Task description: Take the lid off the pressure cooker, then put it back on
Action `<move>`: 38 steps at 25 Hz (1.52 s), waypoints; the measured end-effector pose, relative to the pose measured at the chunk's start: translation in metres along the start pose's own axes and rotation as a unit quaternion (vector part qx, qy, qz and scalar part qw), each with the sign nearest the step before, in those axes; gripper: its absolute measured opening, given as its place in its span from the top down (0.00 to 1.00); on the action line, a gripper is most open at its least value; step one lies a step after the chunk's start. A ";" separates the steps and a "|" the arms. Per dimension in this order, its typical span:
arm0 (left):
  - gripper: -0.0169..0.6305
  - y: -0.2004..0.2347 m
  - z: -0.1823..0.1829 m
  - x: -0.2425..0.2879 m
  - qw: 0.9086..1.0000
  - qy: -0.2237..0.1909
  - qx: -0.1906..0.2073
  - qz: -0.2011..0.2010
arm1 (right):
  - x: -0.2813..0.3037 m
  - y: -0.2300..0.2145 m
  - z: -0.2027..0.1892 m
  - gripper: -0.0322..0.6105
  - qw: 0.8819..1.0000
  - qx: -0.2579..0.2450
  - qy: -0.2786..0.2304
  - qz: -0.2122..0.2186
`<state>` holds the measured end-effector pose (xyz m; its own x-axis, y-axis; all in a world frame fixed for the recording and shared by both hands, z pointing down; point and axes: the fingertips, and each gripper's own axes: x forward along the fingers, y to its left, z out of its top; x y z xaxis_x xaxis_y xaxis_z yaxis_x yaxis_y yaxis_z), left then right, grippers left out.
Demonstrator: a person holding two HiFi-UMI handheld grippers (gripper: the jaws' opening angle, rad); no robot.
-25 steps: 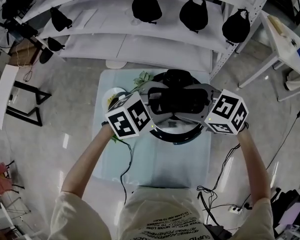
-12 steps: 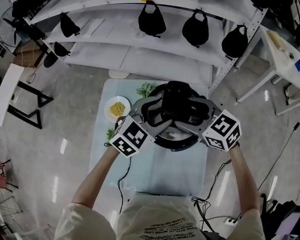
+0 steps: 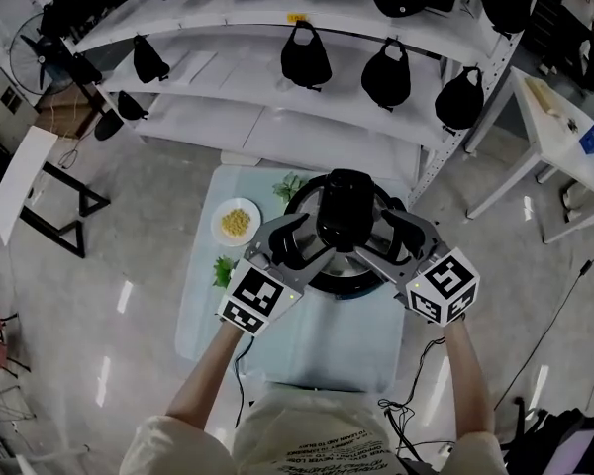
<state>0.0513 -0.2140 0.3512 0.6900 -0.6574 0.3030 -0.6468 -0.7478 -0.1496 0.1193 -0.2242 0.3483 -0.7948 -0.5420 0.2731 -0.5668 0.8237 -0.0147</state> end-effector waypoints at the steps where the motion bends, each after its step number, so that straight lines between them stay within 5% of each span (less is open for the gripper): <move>1: 0.55 -0.002 0.001 -0.004 1.000 -0.003 -0.005 0.009 | -0.004 0.003 0.000 0.46 1.000 0.004 -0.004 -0.001; 5: 0.70 -0.014 0.002 -0.020 0.999 -0.008 -0.013 0.038 | -0.019 0.014 0.001 0.54 0.999 0.023 -0.025 -0.018; 21: 0.89 -0.044 -0.001 -0.065 0.994 -0.013 -0.031 0.106 | -0.056 0.049 -0.003 0.83 0.995 0.050 -0.068 -0.046; 38: 0.93 -0.052 -0.009 -0.100 0.994 -0.026 -0.039 0.097 | -0.082 0.071 -0.003 0.93 0.986 0.066 -0.099 -0.118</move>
<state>0.0131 -0.1086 0.3373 0.5648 -0.7935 0.2264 -0.7906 -0.5990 -0.1271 0.1446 -0.1204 0.3275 -0.6570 -0.7483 0.0912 -0.7537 0.6493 -0.1018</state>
